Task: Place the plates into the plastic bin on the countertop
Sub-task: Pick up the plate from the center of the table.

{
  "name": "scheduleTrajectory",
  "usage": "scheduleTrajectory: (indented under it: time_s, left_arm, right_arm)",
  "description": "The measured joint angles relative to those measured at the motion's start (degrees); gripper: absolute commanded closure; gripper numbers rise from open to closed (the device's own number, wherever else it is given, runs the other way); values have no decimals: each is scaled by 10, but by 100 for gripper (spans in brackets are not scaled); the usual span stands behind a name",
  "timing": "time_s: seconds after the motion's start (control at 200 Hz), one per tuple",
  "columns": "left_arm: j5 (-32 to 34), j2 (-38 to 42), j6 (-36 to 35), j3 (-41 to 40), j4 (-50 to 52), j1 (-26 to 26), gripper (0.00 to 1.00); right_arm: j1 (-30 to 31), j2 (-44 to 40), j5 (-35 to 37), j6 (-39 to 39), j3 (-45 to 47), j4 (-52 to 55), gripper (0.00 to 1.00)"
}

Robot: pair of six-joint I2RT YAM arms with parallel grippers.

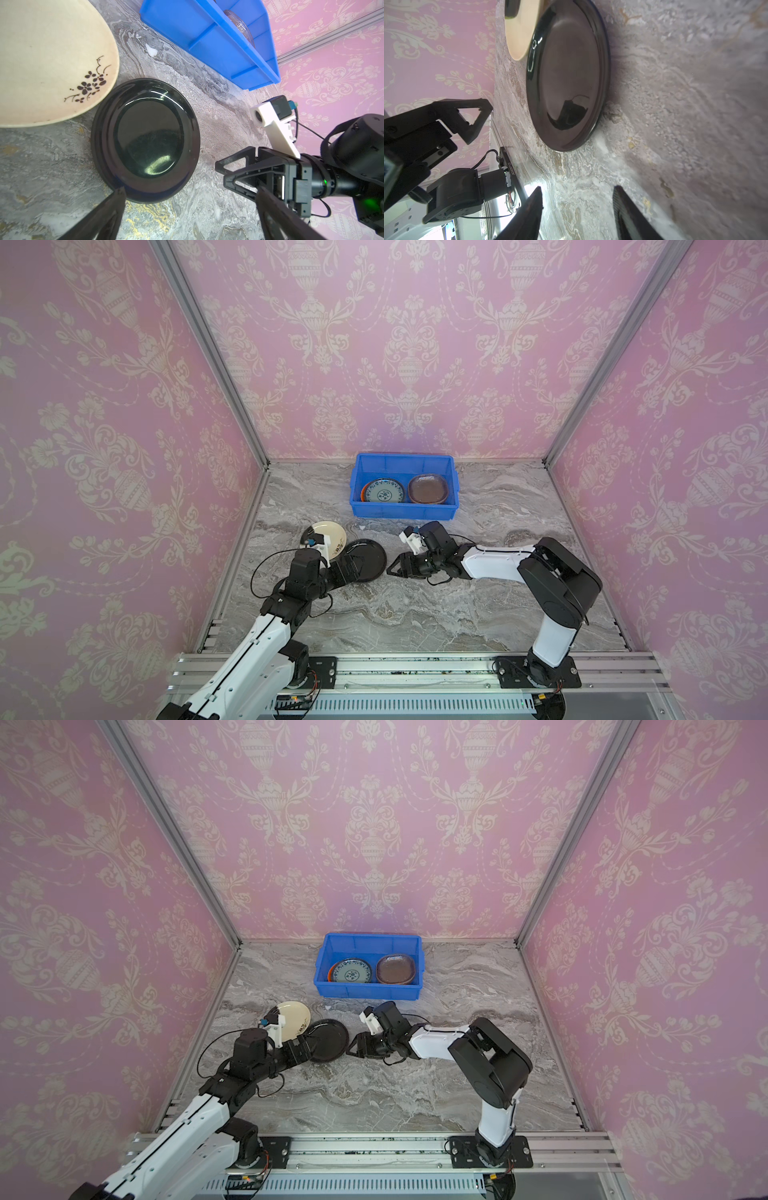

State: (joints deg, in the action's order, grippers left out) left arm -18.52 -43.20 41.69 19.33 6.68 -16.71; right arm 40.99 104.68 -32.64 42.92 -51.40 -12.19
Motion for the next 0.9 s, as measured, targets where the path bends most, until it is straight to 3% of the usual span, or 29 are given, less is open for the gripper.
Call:
scheduleTrajectory:
  time_s: [0.33, 0.625, 0.901]
  left_arm:
    - [12, 17, 18, -24, 3, 0, 1]
    - [13, -17, 19, -24, -16, 0, 1]
    - [13, -39, 19, -24, -36, 0, 1]
  right_arm:
    - [0, 48, -11, 28, -16, -47, 51]
    - [-10, 87, -8, 68, -43, -77, 65]
    - [-28, 132, -24, 121, -56, -155, 73]
